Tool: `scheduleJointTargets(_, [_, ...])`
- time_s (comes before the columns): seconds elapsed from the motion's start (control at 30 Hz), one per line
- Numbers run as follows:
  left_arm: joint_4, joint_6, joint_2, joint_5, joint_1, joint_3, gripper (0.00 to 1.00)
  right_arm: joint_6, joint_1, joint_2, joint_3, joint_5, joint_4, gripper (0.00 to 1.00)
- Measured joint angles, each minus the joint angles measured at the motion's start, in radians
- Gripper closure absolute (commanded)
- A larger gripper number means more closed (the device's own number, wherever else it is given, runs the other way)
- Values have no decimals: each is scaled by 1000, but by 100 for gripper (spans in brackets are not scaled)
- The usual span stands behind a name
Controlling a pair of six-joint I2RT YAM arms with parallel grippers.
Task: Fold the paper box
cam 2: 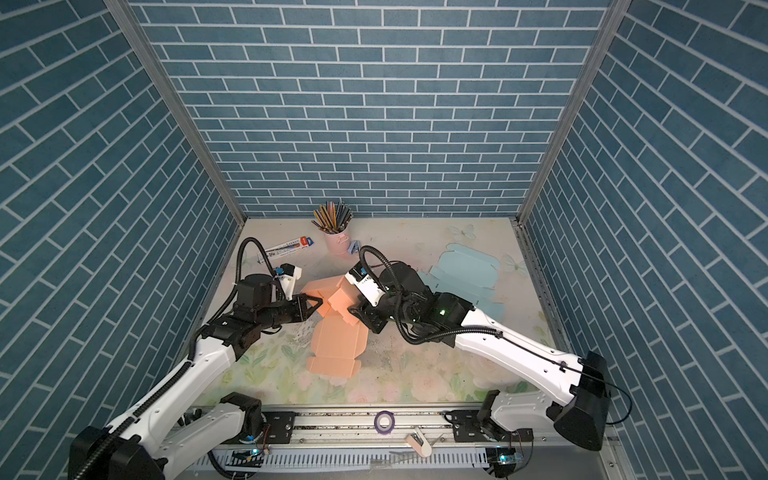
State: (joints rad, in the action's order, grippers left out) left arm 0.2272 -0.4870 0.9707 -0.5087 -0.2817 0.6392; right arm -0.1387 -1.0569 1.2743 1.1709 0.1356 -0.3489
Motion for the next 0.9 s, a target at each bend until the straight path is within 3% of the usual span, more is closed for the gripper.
scheduleJointTargets(0.2, [-2,-19,2,34,1,-15,92,-21,-48,83,69,-116,2,59])
scheduleJointTargets(0.6, [-12,-60,6,87,7,-36,92,-74,-159,286,284,-504,-148,61])
scheduleJointTargets(0.9, [-31,-72,5,94,7,-50,92,-75,-216,388,397,-710,-244,59])
